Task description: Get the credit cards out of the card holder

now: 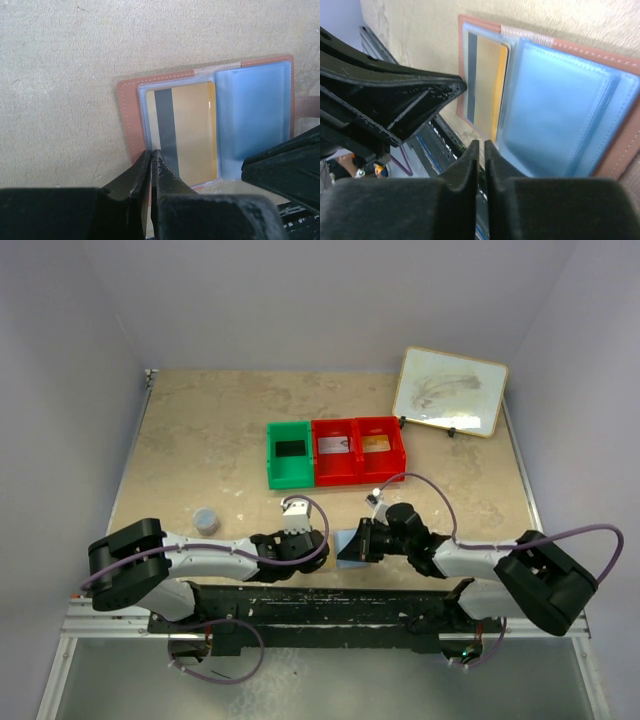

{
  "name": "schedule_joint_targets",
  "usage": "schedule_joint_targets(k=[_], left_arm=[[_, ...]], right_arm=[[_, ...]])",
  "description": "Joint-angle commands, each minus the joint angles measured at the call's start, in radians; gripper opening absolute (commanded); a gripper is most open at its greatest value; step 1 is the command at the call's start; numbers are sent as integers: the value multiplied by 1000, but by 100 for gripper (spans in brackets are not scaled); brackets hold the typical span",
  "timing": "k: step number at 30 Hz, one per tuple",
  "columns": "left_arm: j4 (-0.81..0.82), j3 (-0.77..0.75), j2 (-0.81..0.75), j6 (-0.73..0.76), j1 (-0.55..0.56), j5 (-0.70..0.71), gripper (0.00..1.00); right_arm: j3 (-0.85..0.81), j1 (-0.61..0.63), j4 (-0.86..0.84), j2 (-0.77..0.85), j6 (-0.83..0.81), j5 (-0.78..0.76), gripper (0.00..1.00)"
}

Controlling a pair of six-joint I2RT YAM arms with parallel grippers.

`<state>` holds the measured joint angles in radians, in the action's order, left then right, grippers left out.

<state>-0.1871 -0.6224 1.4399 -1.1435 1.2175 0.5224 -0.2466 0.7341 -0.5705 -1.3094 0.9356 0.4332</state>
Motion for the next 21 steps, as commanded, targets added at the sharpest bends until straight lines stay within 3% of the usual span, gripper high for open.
schedule_joint_targets(k=[1,4,10,21], left_arm=[[-43,11,36,22,-6,-34,0],[-52,16,31,27,-6,-25,0],[-69,12,31,34,-6,-15,0],[-68,8,32,33,-6,-10,0]], right_arm=[[-26,1,15,66,76,-92,18],[-89,1,84,66,41,-114,29],[-189,2,127,-49,-8,-90,34],[-191,2,130,-155,-8,-80,38]])
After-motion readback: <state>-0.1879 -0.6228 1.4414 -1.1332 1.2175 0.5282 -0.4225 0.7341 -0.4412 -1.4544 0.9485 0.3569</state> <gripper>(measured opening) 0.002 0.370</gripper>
